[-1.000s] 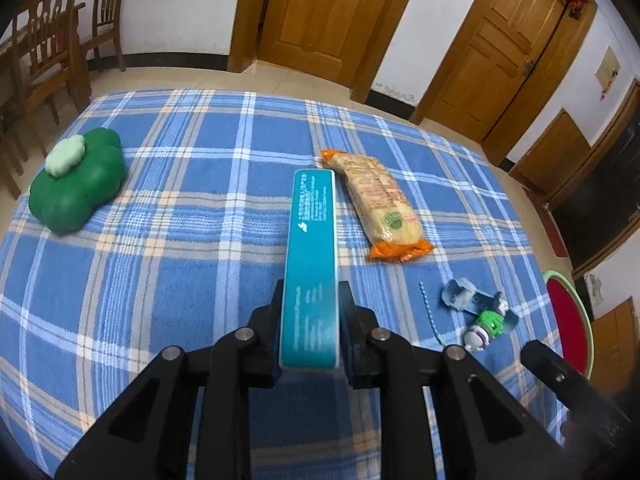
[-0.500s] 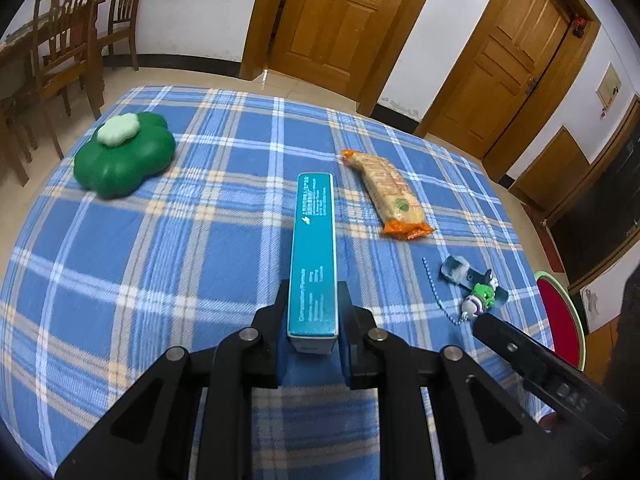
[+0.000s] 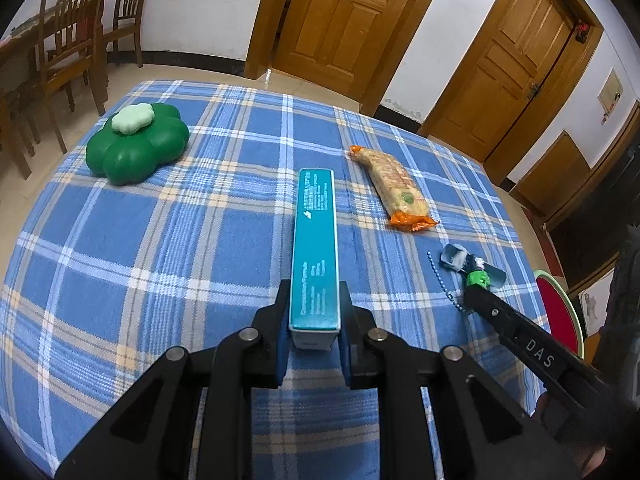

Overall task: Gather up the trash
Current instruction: 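Carry the teal box and green toy figure over the red bucket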

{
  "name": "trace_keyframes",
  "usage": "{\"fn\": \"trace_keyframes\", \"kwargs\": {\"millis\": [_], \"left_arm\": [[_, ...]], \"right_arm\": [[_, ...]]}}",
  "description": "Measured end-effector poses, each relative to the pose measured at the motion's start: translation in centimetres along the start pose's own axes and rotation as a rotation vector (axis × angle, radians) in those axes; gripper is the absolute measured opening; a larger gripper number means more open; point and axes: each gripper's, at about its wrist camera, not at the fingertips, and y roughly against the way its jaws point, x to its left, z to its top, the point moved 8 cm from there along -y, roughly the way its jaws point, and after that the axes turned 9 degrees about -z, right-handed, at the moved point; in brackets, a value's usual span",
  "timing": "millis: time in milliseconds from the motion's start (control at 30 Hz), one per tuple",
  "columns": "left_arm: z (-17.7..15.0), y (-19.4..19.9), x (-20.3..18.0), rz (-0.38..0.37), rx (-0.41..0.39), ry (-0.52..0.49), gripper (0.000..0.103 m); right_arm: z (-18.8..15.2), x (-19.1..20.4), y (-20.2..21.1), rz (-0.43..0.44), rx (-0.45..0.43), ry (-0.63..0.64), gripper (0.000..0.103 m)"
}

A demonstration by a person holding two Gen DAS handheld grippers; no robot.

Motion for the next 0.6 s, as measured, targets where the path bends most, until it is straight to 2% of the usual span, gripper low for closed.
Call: {"fn": "trace_keyframes", "kwargs": {"millis": [200, 600], "left_arm": [[-0.2, 0.6, -0.5, 0.003, -0.006, -0.009, 0.019], [-0.7, 2.5, -3.4, -0.03, -0.018, -0.053, 0.019]], "right_arm": [[-0.7, -0.9, 1.5, 0.032, -0.005, -0.01, 0.023], [-1.4, -3.7, 7.6, 0.068, -0.1, -0.048, 0.023]]}}
